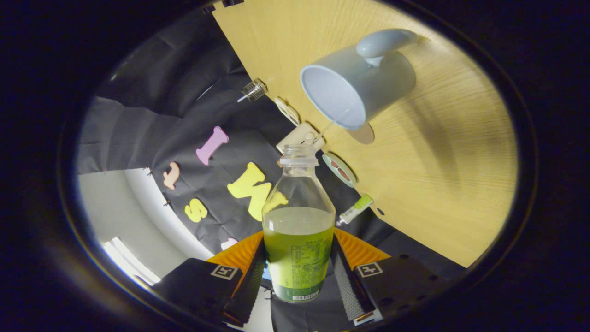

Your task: Take the bottle from table, then pour the juice into the cup, finally place the bottle on the coaster

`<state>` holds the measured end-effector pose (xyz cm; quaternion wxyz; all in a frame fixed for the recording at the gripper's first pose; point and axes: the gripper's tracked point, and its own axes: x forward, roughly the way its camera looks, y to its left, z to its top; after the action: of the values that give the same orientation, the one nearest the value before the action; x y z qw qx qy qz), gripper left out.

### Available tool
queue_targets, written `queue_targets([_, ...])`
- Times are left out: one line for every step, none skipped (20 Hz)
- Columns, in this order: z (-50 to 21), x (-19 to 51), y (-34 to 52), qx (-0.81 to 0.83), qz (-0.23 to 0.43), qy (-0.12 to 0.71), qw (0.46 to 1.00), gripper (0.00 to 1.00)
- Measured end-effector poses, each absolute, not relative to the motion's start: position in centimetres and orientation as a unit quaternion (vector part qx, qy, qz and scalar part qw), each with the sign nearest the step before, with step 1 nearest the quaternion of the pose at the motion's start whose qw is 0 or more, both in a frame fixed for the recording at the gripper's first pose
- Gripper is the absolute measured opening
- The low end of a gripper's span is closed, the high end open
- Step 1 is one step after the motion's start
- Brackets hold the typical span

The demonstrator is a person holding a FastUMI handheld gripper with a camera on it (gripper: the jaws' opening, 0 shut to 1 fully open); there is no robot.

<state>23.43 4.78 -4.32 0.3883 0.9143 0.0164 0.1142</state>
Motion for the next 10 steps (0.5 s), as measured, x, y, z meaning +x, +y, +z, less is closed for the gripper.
queue_targets([-4.2, 23.3, 4.7, 0.913, 0.116, 0.016, 0.39, 0.78])
queue_targets([-4.4, 23.3, 4.4, 0.914, 0.114, 0.014, 0.39, 0.78])
queue_targets([-4.4, 23.3, 4.0, 0.915, 0.11, 0.012, 0.388, 0.78])
queue_targets([-4.3, 23.2, 3.7, 0.917, 0.11, 0.011, 0.382, 0.78])
queue_targets([-4.2, 23.2, 3.4, 0.921, 0.111, 0.009, 0.374, 0.78])
queue_targets([-4.0, 23.1, 3.1, 0.924, 0.111, 0.006, 0.366, 0.78])
queue_targets([-3.9, 23.1, 3.0, 0.925, 0.112, 0.006, 0.363, 0.78])
queue_targets([-3.9, 23.1, 3.0, 0.925, 0.111, 0.008, 0.364, 0.78])
queue_targets([-3.8, 23.0, 2.9, 0.925, 0.11, 0.007, 0.364, 0.78])
queue_targets([-3.9, 22.9, 2.8, 0.925, 0.109, 0.008, 0.363, 0.78])
